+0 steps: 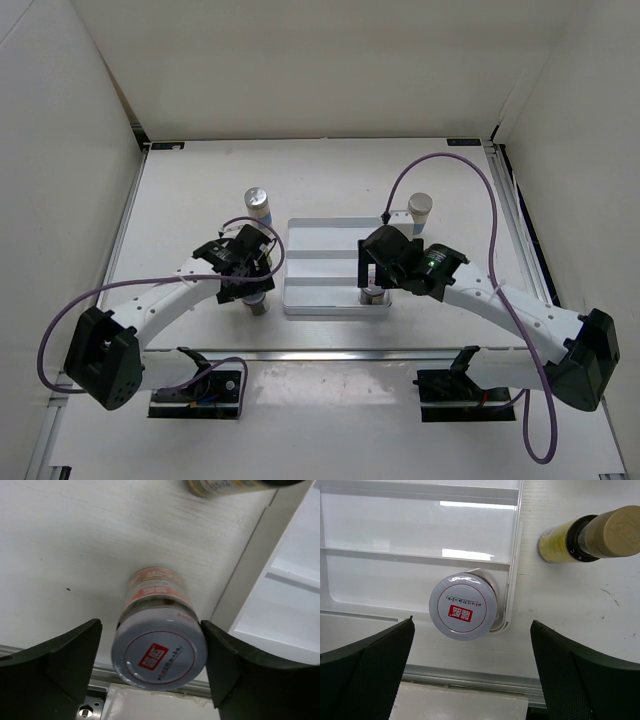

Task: Organize the condiment bottles

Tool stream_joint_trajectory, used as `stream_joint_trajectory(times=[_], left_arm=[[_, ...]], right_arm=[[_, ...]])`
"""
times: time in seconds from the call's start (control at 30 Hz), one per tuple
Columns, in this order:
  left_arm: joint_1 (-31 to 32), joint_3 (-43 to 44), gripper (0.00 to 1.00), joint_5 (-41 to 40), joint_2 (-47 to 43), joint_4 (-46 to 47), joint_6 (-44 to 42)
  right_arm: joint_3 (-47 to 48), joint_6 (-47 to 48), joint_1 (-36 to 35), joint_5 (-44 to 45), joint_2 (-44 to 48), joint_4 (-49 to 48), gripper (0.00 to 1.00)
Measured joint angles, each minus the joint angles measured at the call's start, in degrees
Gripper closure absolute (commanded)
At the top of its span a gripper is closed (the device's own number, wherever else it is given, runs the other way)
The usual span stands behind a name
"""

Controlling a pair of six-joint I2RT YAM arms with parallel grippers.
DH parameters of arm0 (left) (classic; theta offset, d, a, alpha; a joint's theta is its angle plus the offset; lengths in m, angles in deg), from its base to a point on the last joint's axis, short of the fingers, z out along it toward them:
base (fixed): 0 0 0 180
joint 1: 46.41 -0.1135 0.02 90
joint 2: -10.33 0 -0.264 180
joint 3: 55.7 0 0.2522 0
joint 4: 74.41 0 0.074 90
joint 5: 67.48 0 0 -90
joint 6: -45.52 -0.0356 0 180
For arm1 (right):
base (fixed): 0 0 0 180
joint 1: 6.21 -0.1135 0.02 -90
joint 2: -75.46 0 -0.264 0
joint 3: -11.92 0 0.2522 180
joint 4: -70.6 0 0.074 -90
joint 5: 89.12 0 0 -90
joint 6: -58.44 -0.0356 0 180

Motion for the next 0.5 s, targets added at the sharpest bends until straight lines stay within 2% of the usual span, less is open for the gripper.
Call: stream_joint_trajectory(times=[0.07,0.1,0.17,0.2,0.3,0.4,0.5], left_arm=[[-0.4,-0.4,0.23,1.0,0.7,1.1,-0.3],[-0.4,-0.5,0.32,1.3,1.0,1.5,-0.7],[-0.4,-0.5,0.36,1.7,1.2,1.9,-1.4],[-0.3,-0.5,0.42,1.7,1.0,1.9,-1.7],[-0.1,-0.3,0.51,1.7,0.6,1.7,-2.4],[1.2,3.3,0.56,1.0,0.4,-1.3,-3.5],[3.9,10.7,0.58,-0.1,0.5,-3.4,-4.9]], right_arm=[[0.0,0.0,0.0,0.1,0.0,0.0,0.0],[0.0,-0.1,0.0,0.2,0.1,0.0,0.0],[0.0,-0.1,0.0,0.3,0.3,0.0,0.0],[0.0,-0.1,0.0,0.4,0.3,0.0,0.0],[0.0,-0.1,0.0,0.8,0.5,0.0,0.0],[0.0,-0.2,0.0,1.2,1.0,0.3,0.0],[0.0,-0.4,0.0,1.9,1.9,0.5,0.0]])
